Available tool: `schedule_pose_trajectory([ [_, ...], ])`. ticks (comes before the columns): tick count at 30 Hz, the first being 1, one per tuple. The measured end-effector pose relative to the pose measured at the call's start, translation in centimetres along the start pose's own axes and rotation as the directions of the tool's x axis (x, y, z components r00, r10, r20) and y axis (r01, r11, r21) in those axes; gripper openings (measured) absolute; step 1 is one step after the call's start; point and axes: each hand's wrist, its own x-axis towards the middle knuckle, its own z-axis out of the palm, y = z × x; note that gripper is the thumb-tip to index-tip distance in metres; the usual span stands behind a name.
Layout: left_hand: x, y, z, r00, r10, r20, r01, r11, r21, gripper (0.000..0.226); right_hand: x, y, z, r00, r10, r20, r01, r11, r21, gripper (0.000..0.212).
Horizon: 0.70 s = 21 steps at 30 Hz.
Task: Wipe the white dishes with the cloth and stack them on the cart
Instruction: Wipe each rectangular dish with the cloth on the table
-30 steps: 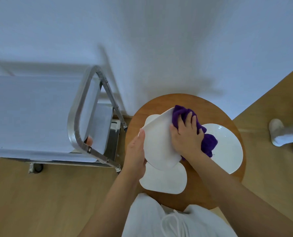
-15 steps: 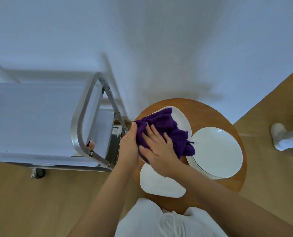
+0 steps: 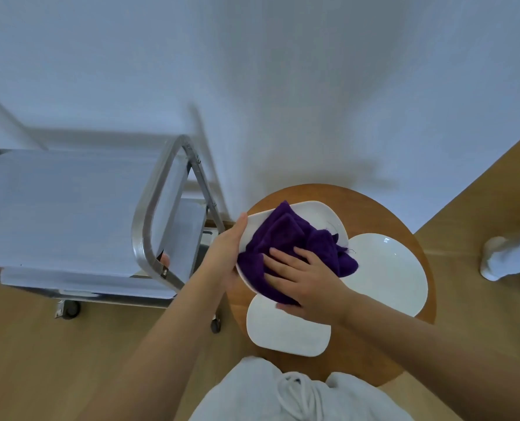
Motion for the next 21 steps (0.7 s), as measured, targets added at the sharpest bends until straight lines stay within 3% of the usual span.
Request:
schedule_pose_trajectory([
  [4, 0.0, 1.6, -1.2, 0.982, -0.072, 0.176, 0.072, 0.997, 0.011, 0.054, -0.9, 0.6, -0.1, 0.996, -0.054, -0.074, 0.053, 0.999, -0.011, 0.065],
  [7, -0.1, 1.9, -1.3, 0.980, -0.088, 0.180, 0.093, 0.995, -0.020, 0.055, -0.5, -0.5, 0.0, 0.982, 0.006, -0.191, -0.009, 1.000, -0.013, 0.043],
  [9, -0.5, 1.6, -0.6, 0.995, -0.074, 0.065, 0.083, 0.986, -0.143, 0.043, 0.1, -1.1, -0.4, 0.960, 0.089, -0.266, -0.085, 0.996, 0.026, 0.032],
  [11, -0.8, 0.8, 0.6, 0.995, -0.041, -0.089, 0.015, 0.963, -0.268, 0.039, 0.9, -1.5, -0.9, 0.942, 0.189, -0.277, -0.176, 0.982, 0.073, 0.036],
  [15, -1.7, -1.9, 3.4, 0.912, 0.096, -0.400, -0.189, 0.961, -0.200, 0.031, 3.0, -2.8, -1.4, 0.901, 0.351, -0.256, -0.331, 0.936, 0.121, 0.040],
  [21, -1.4, -0.3, 1.9, 0.898, 0.115, -0.425, -0.191, 0.972, -0.140, 0.040, 3.0, -3.2, -1.3, 0.906, 0.300, -0.300, -0.287, 0.954, 0.086, 0.044],
])
